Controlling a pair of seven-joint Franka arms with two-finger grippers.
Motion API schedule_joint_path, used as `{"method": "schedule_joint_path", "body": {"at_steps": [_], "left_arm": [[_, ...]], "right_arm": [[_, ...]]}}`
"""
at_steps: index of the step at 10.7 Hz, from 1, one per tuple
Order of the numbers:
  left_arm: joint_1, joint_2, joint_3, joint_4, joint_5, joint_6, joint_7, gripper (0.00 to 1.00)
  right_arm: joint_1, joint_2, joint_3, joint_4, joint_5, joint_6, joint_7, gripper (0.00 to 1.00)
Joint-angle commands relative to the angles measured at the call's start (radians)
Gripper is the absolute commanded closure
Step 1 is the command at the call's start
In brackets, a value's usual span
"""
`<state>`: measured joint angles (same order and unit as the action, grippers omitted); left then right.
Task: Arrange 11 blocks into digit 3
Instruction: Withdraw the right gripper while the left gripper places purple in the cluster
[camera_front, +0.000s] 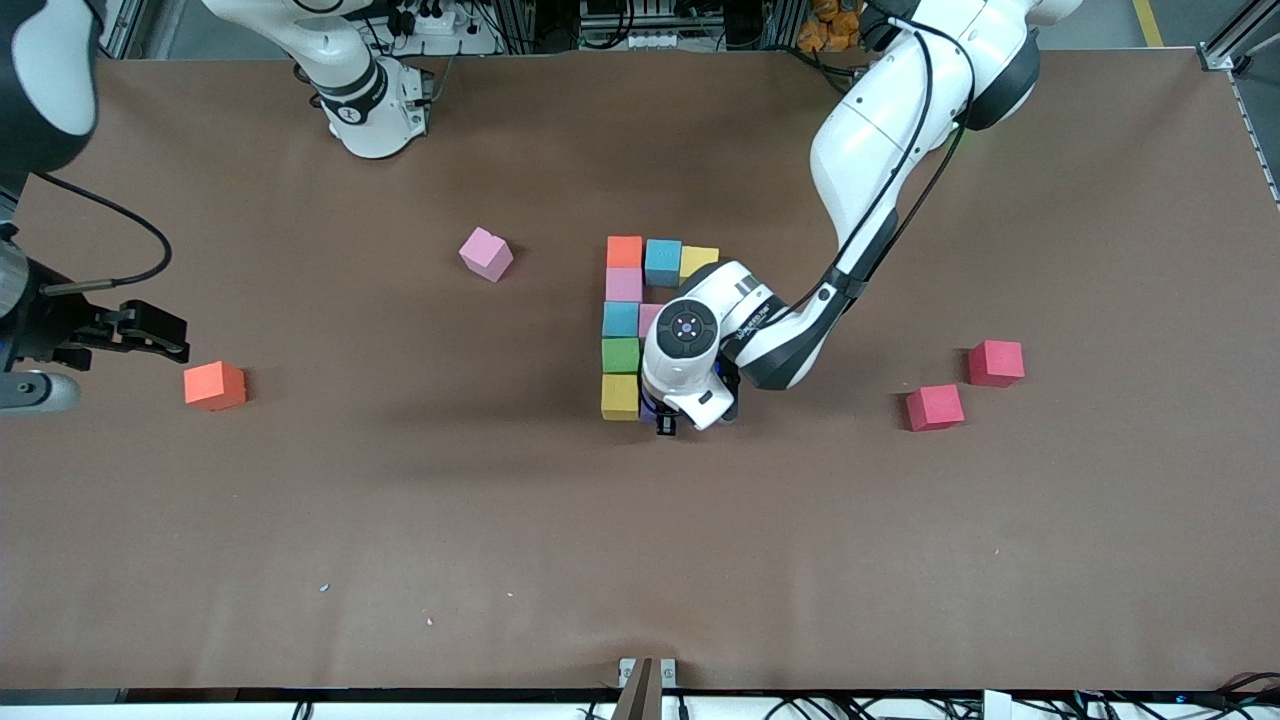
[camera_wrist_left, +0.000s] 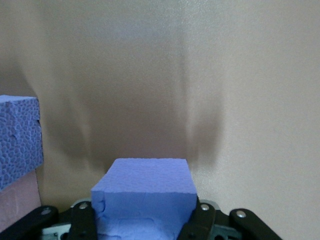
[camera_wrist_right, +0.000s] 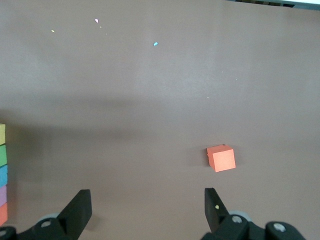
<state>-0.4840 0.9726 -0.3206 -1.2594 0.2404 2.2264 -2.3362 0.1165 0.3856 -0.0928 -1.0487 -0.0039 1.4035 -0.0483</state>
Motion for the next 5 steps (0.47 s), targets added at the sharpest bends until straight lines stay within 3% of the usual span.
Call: {"method": "schedule_joint_path", "body": {"at_steps": [1,2,5], "left_arm": [[-0.016,0.017,0.018,0.025,-0.021,0.009,-0.005,0.45],[-0.018,0.017,0.02,0.021,-0.018,0.019,0.0,0.0],[-0.028,0.005,0.025,0.018,-0.015,0.019,0.001,0.0]], "right_arm": [[-0.029,-0.019,0.015,-0.025,0.035,0.005,-0.01,0.0],[-0.032,-0.016,0.015,-0.025,0.019,0.014,-0.01,0.0],[-0.045,-0.011,0.015,-0.025,0.033,0.069,-0.012,0.0]]}}
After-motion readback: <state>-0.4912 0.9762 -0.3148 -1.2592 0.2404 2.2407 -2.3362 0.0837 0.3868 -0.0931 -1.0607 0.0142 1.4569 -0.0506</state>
